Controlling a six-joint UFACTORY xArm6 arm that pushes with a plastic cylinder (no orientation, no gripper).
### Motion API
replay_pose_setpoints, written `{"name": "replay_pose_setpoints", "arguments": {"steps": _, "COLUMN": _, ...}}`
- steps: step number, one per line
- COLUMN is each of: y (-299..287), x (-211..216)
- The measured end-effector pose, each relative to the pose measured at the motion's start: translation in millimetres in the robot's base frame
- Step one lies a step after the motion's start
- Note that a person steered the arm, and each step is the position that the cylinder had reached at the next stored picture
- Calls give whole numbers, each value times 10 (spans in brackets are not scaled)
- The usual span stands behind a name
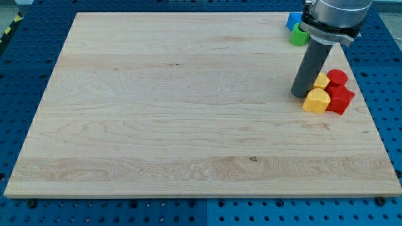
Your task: Point your arm at green star
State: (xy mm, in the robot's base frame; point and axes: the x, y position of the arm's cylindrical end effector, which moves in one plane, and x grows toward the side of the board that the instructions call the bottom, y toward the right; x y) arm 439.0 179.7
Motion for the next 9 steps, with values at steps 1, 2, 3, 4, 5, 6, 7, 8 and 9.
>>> {"name": "replay_pose_setpoints", "arguments": {"steps": 1, "y": -79, "x": 0}}
{"name": "replay_pose_setpoints", "arguments": {"steps": 2, "y": -545, "x": -51}}
{"name": "replay_pose_setpoints", "arguments": {"steps": 3, "y": -830, "x": -387}}
{"name": "replay_pose_setpoints", "arguments": {"steps": 4, "y": -809, "x": -717}}
{"name": "replay_pose_setpoints", "arguments": {"steps": 5, "y": -520, "x": -865}}
{"name": "replay_pose_setpoints", "arguments": {"steps": 6, "y": -56, "x": -1002}}
{"name": "replay_pose_setpoints", "arguments": {"steps": 7, "y": 575, "x": -1126}}
{"name": "replay_pose_setpoints", "arguments": {"steps": 8, "y": 1261, "x": -1262}}
{"name": "replay_pose_setpoints", "arguments": {"steps": 9, "y": 1501, "x": -1702}}
